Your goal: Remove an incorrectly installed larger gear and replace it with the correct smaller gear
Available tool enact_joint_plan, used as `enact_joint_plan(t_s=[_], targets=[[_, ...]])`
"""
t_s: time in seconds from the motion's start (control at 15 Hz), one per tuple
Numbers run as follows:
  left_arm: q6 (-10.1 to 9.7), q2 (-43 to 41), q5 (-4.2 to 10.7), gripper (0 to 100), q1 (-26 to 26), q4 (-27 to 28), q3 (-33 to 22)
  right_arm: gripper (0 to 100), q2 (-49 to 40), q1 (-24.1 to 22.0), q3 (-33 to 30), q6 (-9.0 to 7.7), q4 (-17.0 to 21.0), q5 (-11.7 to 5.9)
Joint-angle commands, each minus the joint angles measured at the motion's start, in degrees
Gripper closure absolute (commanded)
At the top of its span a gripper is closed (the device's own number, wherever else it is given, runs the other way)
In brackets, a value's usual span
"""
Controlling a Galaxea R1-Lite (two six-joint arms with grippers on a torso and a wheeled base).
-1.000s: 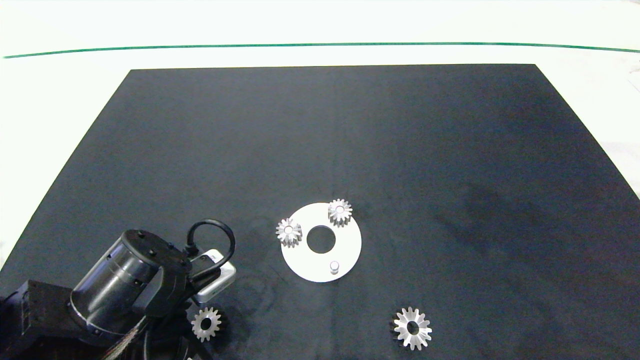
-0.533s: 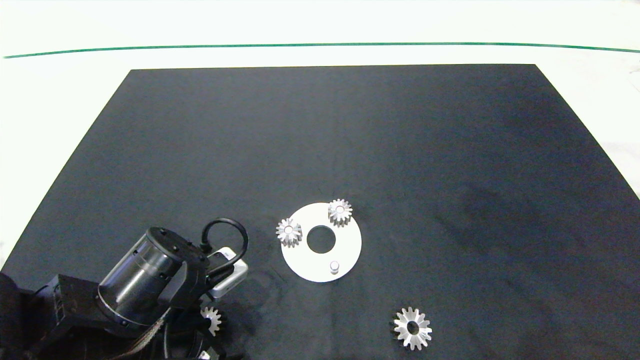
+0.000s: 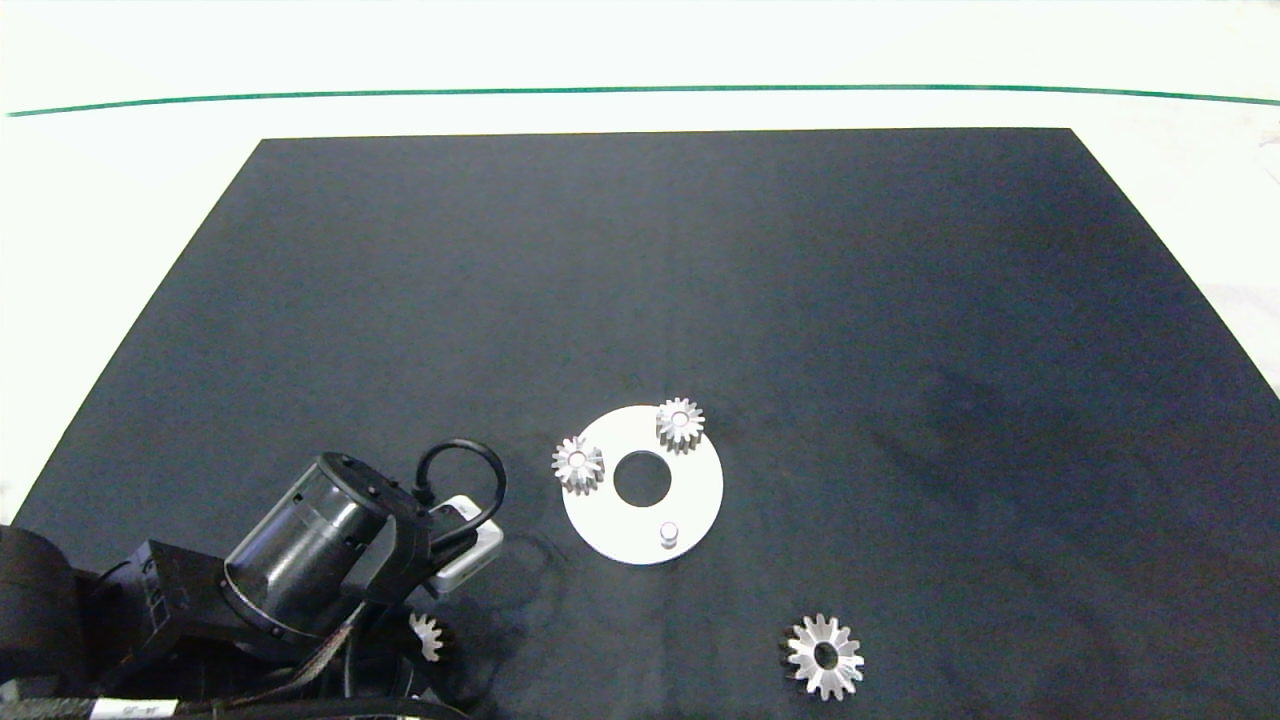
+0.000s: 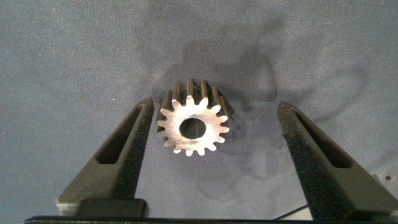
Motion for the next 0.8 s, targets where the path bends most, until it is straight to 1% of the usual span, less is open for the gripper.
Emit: enact_joint_plan(t_s=[0.07, 0.53, 0.67, 0.8], targets=[[0.08, 0.2, 0.09, 28, 0.1, 0.1, 0.1, 0, 0.1, 0.0, 0.1, -0.16, 0.0, -0.09], [0.17, 1.3, 0.27, 41, 0.2, -0.5, 0.0, 0, 0.2, 0.0, 0.4, -0.16, 0.0, -0.09], [1.23, 1.5, 0.18, 46, 0.5, -1.1, 0.0, 0, 0.3, 0.0, 0.4, -0.34, 0.0, -0.09], [1.84, 1.6, 0.18, 49, 0.6, -1.1, 0.1, 0, 0.2, 0.0, 0.4, -0.34, 0.0, -0.09]])
